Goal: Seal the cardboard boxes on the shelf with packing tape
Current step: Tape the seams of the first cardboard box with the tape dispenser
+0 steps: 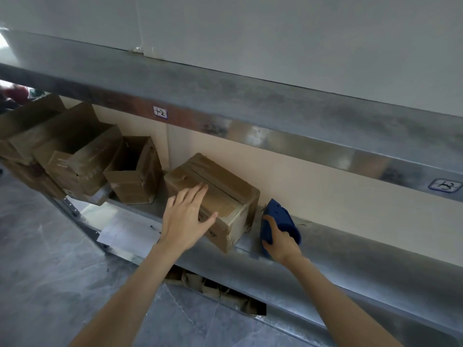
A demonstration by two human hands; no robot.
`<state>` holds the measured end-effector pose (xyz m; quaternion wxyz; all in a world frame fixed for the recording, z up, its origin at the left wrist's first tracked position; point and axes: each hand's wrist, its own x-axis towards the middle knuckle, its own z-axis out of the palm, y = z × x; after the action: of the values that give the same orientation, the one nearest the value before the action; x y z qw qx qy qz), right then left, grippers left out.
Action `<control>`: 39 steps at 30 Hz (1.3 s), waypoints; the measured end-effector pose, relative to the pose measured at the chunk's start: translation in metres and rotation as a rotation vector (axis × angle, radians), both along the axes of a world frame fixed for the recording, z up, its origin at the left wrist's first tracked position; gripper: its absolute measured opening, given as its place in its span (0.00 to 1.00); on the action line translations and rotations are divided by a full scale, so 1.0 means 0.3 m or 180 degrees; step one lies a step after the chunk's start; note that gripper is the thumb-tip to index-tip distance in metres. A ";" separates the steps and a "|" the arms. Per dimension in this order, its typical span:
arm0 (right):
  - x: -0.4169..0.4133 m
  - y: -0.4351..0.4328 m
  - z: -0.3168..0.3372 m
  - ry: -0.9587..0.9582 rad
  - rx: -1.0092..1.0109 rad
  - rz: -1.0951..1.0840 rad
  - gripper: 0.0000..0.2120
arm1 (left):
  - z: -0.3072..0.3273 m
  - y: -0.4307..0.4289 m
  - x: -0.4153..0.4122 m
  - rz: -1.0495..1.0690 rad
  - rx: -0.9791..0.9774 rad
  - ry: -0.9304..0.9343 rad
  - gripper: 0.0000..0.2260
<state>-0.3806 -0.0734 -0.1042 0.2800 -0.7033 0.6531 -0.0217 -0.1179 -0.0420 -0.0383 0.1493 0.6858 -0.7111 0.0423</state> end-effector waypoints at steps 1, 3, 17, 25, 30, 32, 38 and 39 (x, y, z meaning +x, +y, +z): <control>0.002 0.000 -0.005 -0.0007 0.0016 -0.0009 0.32 | -0.002 -0.001 0.001 -0.0012 -0.0003 0.0020 0.35; 0.002 -0.008 -0.016 -0.0030 0.0047 -0.0029 0.33 | -0.006 -0.006 0.004 -0.0034 -0.0014 0.0043 0.34; -0.033 -0.059 -0.049 -0.0389 0.0358 0.0053 0.40 | -0.042 -0.021 -0.026 -0.0200 0.0032 0.0290 0.32; -0.063 -0.086 -0.043 -0.0659 0.0476 0.0025 0.43 | -0.044 -0.025 -0.025 -0.0256 0.0022 0.0383 0.33; -0.056 -0.080 0.002 -0.0812 0.0566 0.0009 0.42 | -0.042 -0.023 -0.028 -0.0264 0.0030 0.0406 0.33; -0.055 -0.078 0.000 -0.0834 0.0590 -0.0029 0.42 | -0.042 -0.022 -0.031 -0.0262 0.0021 0.0416 0.34; -0.041 -0.052 -0.020 -0.0692 0.0294 -0.0272 0.33 | -0.044 -0.019 -0.041 -0.0206 0.0071 0.0464 0.42; -0.042 -0.055 -0.026 -0.0634 0.0166 -0.0297 0.32 | -0.047 -0.017 -0.044 -0.0193 0.0074 0.0483 0.43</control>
<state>-0.3933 -0.0900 -0.1121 0.3604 -0.6590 0.6544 -0.0874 -0.1310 -0.0471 -0.0524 0.1960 0.6668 -0.7186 -0.0225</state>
